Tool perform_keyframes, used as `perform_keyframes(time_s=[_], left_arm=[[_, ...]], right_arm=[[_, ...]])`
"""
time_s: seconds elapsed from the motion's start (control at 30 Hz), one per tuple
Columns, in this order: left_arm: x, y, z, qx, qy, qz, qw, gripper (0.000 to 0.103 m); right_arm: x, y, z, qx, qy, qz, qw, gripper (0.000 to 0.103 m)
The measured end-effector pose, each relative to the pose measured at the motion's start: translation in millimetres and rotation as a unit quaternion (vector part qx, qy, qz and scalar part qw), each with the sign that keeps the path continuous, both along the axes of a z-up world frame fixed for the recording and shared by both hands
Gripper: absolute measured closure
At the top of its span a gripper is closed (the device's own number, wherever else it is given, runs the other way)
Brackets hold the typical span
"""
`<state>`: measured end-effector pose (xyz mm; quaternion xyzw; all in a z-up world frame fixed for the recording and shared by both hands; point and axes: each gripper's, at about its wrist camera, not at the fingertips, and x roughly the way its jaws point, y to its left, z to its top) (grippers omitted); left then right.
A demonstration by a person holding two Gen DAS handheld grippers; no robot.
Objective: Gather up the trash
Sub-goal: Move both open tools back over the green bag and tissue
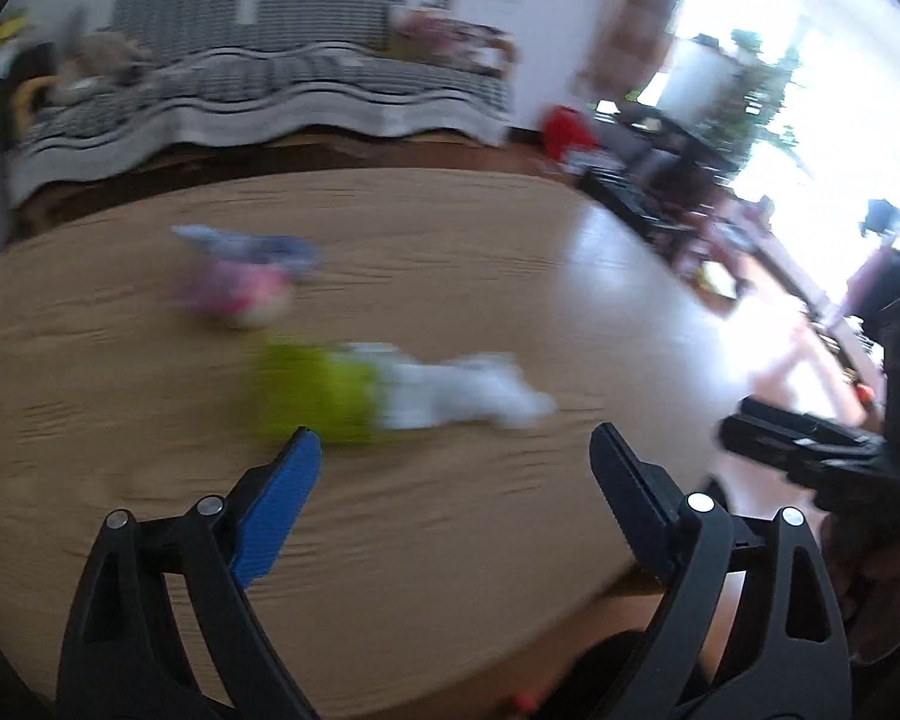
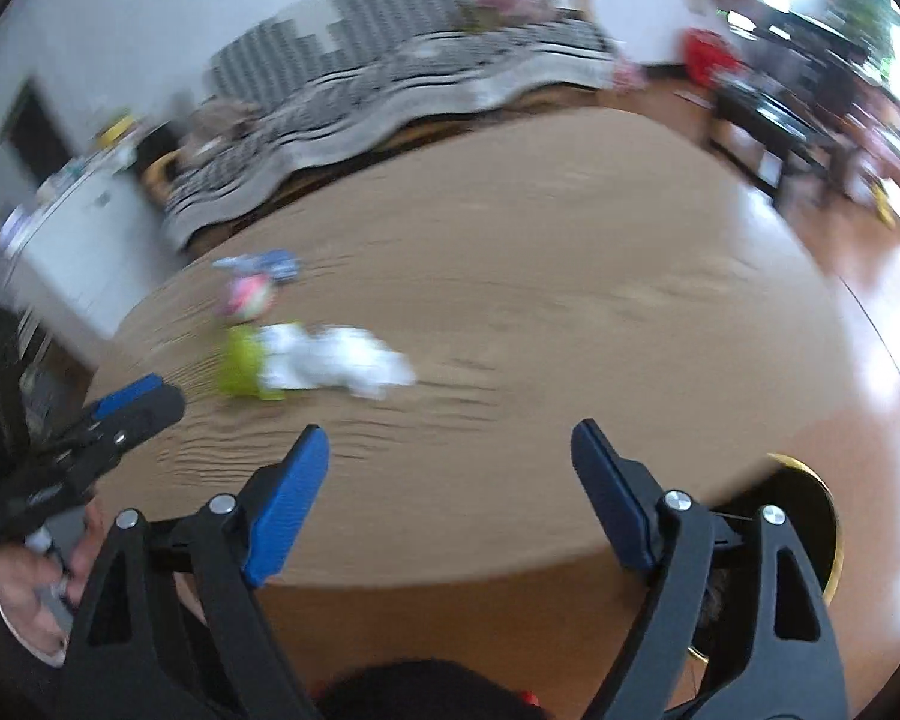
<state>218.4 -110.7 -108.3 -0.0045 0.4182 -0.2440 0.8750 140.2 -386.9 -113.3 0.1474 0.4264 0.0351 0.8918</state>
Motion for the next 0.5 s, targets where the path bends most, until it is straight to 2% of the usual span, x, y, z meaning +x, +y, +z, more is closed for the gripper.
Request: perform_keyframes(time_s=[0.17,0.23,0.37,0.5], left_arm=[[14,82,-6,0.035,-0.006,0.052,0.9980,0.014],[24,97,-12,0.035,0.001,0.060,0.9975,0.014],[36,100,-29,0.024,0.016,0.056,0.9980,0.014],[54,69,-47,0.016,0.020,0.028,0.9993,0.014]], right_arm=[[48,66,-5,-0.022,-0.016,0.060,0.998,0.020],[65,80,-15,-0.034,-0.012,0.072,0.997,0.020],[98,88,-40,-0.058,0.006,0.068,0.996,0.020],[124,87,-70,-0.064,0.023,0.066,0.996,0.020]])
